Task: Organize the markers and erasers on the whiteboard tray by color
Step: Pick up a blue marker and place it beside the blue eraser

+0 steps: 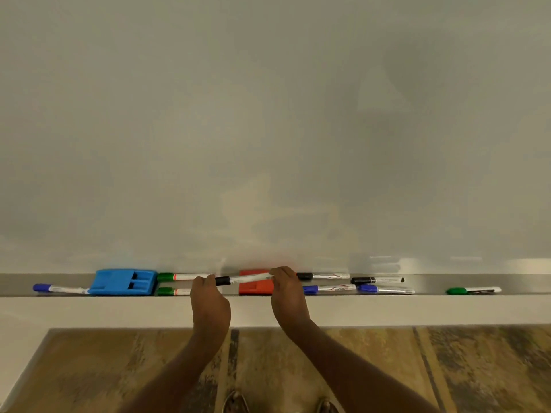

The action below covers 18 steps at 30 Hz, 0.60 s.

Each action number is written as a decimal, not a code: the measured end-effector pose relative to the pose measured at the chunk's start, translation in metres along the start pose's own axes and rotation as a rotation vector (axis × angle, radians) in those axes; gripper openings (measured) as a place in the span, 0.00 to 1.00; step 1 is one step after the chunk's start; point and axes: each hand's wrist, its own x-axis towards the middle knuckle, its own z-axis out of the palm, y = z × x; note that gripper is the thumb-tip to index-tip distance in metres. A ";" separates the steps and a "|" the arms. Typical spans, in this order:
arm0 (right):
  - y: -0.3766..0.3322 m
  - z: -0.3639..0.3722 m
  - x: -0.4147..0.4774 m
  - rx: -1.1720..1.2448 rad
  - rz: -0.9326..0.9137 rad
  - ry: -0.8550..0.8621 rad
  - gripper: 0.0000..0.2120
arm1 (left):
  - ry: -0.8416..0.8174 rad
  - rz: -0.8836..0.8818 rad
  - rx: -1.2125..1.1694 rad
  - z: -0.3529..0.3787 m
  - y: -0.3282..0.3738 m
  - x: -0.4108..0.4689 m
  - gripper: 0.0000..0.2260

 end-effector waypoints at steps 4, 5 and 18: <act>0.023 -0.026 -0.006 0.008 0.013 0.083 0.12 | -0.046 0.083 0.046 0.018 0.022 -0.013 0.14; 0.029 -0.034 -0.007 0.022 0.015 0.111 0.11 | -0.058 0.108 0.048 0.023 0.028 -0.016 0.12; 0.121 -0.102 -0.009 0.048 0.181 0.153 0.11 | -0.147 0.336 0.054 0.089 0.107 -0.047 0.16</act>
